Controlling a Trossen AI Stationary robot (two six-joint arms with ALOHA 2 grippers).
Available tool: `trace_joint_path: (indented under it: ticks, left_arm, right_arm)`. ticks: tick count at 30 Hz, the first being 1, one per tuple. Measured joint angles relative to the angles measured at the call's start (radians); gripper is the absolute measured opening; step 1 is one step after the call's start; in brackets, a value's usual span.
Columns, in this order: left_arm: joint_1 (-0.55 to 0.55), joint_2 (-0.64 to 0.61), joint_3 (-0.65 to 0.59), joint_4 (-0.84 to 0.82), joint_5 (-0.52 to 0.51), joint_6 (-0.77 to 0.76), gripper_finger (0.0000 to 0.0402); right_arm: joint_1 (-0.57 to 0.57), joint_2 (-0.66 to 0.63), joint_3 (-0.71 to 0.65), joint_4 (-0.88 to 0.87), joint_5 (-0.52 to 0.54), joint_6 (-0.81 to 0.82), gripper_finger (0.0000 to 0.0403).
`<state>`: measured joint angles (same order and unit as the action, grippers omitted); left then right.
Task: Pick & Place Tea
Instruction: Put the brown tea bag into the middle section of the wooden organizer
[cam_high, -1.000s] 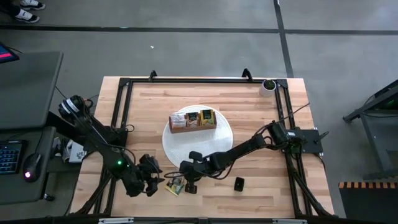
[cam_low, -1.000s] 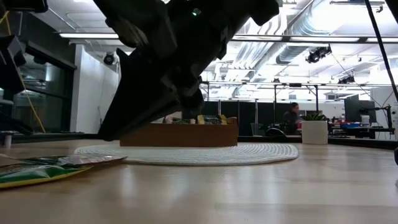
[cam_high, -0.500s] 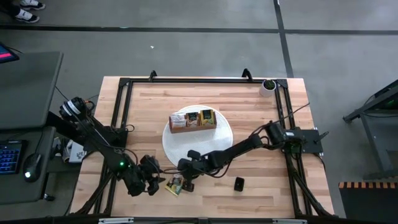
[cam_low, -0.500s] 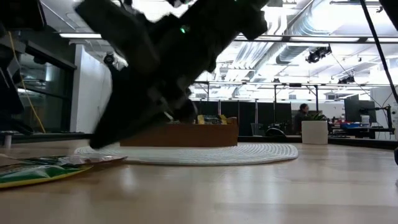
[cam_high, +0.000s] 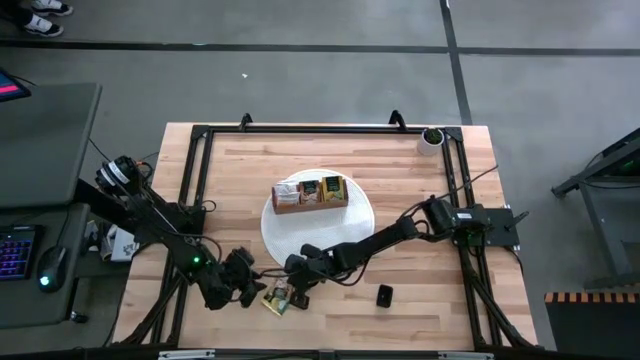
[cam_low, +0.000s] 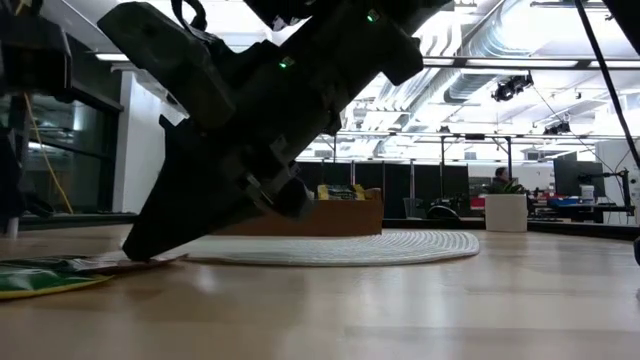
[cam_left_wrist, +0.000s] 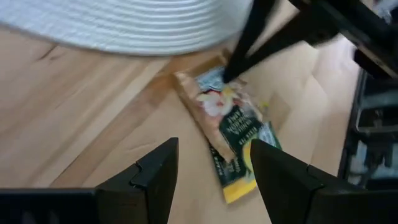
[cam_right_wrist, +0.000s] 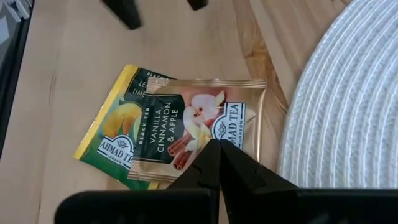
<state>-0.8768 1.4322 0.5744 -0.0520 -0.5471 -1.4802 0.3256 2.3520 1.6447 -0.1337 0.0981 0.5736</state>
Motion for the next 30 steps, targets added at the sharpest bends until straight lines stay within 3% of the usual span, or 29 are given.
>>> trace_joint_path:
  ticks: [8, 11, 24, 30]
  left_arm:
    - [0.007, 0.000, -0.053, 0.001, -0.004, -0.350, 0.0199]
    - [0.041, 0.005, -0.063, 0.011, 0.050, -0.413, 0.0199]
    - [0.277, 0.055, -0.071, 0.155, 0.467, -0.374, 0.0199]
    - [0.328, 0.097, -0.070, 0.245, 0.533, -0.319, 0.0199]
  right_arm:
    - [-0.002, 0.004, -0.001, 0.024, 0.005, 0.014, 0.0000]
    - [-0.004, 0.005, -0.002, 0.031, 0.004, 0.025, 0.0000]
    - [-0.005, 0.006, -0.004, 0.042, 0.011, 0.029, 0.0000]
    - [-0.005, 0.006, -0.004, 0.043, 0.015, 0.029, 0.0000]
